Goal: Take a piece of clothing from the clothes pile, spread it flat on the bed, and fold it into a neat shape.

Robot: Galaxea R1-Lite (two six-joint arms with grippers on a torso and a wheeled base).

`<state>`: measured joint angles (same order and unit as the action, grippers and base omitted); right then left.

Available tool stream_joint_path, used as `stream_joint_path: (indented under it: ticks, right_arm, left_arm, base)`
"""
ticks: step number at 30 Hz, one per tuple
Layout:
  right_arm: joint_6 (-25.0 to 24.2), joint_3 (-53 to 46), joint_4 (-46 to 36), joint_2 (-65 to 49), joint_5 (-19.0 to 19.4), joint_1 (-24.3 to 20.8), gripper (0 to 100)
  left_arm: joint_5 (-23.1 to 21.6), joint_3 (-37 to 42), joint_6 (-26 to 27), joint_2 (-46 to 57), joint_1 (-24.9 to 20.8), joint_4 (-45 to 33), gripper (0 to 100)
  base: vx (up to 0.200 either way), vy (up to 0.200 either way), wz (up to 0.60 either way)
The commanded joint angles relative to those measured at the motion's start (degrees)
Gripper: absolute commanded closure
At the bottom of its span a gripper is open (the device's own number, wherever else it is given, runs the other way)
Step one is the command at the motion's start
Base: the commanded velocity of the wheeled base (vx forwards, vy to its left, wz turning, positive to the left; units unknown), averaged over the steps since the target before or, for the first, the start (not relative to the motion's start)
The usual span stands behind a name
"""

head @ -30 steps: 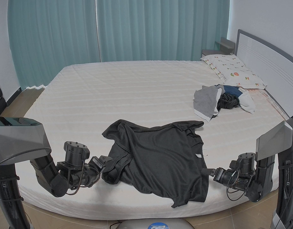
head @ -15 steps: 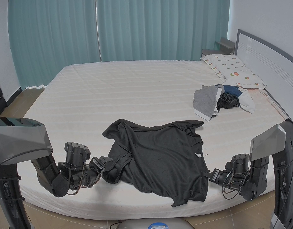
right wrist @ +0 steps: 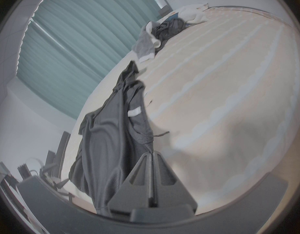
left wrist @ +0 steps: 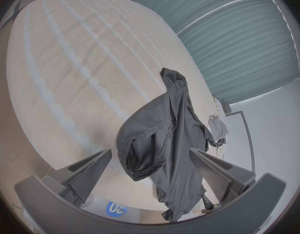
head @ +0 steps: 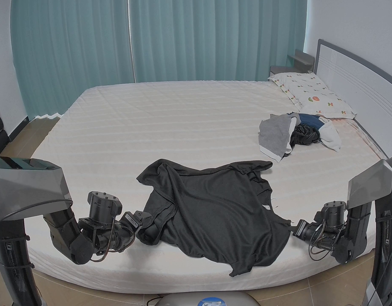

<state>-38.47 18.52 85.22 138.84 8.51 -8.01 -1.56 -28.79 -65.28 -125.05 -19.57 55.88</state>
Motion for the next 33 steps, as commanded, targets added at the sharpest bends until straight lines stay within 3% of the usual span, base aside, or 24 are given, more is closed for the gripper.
stream_joint_path:
  ticks: [1,5,22,29,33]
  right_arm:
    - [0.68,0.29,-1.38,-4.28,1.95,7.04,100]
    - [2.17,3.37,-2.96,-3.66,3.88,11.61,100]
    - [2.79,9.61,-1.9,0.91,3.18,13.28,100]
    - [2.88,10.49,-1.82,1.26,3.18,14.69,100]
    - [2.88,10.4,-1.82,1.35,3.18,14.6,100]
  left_arm:
    - [-0.11,-0.03,0.07,-0.28,0.05,-0.07,0]
    - [-0.11,0.05,1.74,-0.81,-0.03,-0.07,0]
    - [0.86,-3.55,6.22,-4.06,-1.79,-0.25,0]
    - [7.36,-6.19,9.38,-7.84,-2.67,-0.25,0]
    - [8.33,-6.27,10.0,-8.19,-3.46,-0.16,0]
  base:
    - [0.0,0.0,0.0]
    - [0.0,0.0,0.0]
    - [0.0,0.0,0.0]
    - [0.0,0.0,0.0]
    - [0.0,0.0,0.0]
